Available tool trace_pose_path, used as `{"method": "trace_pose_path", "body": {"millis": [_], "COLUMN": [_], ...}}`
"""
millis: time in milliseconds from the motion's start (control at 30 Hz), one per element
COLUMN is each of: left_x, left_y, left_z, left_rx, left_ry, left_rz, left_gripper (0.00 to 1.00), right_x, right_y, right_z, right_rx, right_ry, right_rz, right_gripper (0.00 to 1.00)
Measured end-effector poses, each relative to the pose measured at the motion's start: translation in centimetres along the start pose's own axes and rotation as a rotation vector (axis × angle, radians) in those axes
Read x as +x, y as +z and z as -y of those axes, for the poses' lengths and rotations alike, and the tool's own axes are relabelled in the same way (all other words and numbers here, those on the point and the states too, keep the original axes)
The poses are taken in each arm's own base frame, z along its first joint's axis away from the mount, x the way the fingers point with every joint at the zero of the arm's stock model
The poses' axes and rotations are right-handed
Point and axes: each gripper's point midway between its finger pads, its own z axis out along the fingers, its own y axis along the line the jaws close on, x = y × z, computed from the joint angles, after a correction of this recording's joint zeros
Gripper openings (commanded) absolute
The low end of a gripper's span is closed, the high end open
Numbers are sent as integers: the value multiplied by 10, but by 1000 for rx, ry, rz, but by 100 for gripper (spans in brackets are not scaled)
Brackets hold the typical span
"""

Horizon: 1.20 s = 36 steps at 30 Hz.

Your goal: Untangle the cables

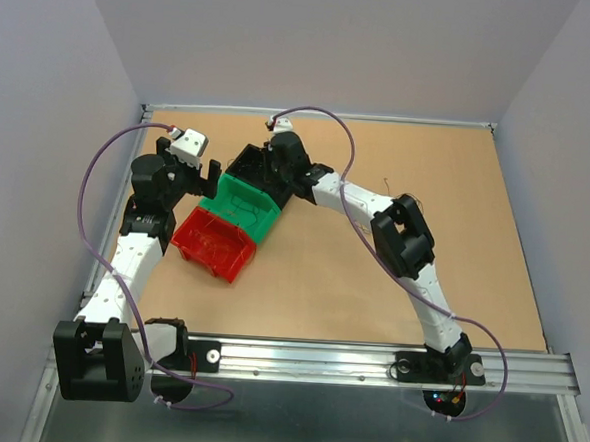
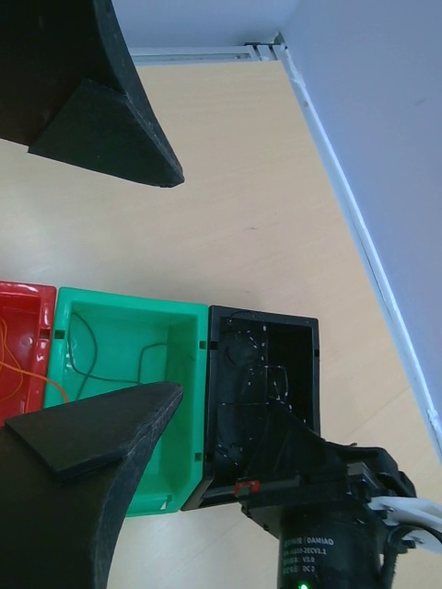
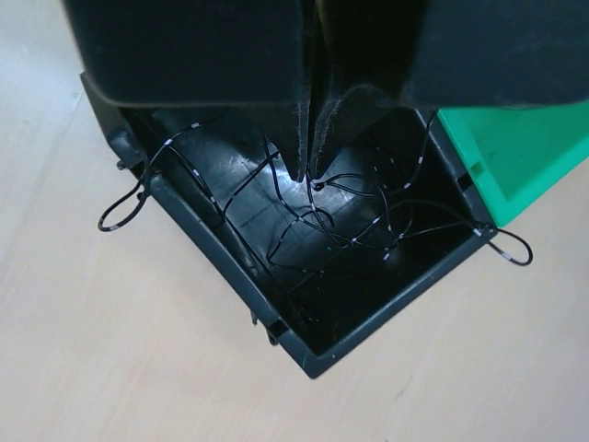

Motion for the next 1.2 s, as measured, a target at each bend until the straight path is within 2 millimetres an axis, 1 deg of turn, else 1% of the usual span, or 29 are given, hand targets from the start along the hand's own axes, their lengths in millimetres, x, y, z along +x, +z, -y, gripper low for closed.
{"method": "trace_pose_path", "body": {"millis": [67,200,233,300,333,367,467,567,600,667,733,833,933,1000,1067,1100,1133,1167,1200], "left_x": [0,0,0,0,0,0,0,1,2,4,7,9,9,9,9,9,9,9,9], "left_y": [0,0,0,0,0,0,0,1,1,2,4,5,5,4,4,4,4,4,4], "left_z": [0,0,0,0,0,0,0,0,0,0,0,-1,-2,-2,-2,-2,-2,-2,-2], "left_rx": [-1,-1,-1,-1,-1,-1,-1,0,0,0,0,-4,-7,-8,-9,-10,-10,-10,-10], "left_ry": [0,0,0,0,0,0,0,-2,-2,-4,-6,-8,-8,-8,-8,-8,-8,-8,-8], "left_rz": [0,0,0,0,0,0,0,-4,-6,-12,-19,-27,-28,-28,-28,-28,-28,-28,-28], "left_gripper": [99,99,99,99,99,99,99,99,99,99,99,99,99,99,99,99,99,99,99], "right_x": [10,49,55,74,78,77,75,74,74,73,72,68,56,44,29,22,11,-2,-7], "right_y": [5,20,24,31,36,37,37,38,38,37,34,29,21,15,8,5,0,-6,-10], "right_z": [0,-1,0,8,9,9,18,23,23,24,26,29,29,27,24,22,20,18,17], "right_rx": [-4,-37,-39,-45,-62,-71,-82,-83,-84,-85,-79,-64,-56,-57,-63,-67,-72,-77,-80], "right_ry": [8,24,30,40,57,61,70,56,51,35,17,-7,-27,-33,-36,-37,-38,-37,-39], "right_rz": [-17,-95,-105,-148,-156,-155,-167,-168,-168,-168,-176,-183,-173,-157,-134,-122,-103,-81,-72], "right_gripper": [1,0,0,0,1,0,1,5,11,14,22,28,33,36,41,45,52,56,61]}}
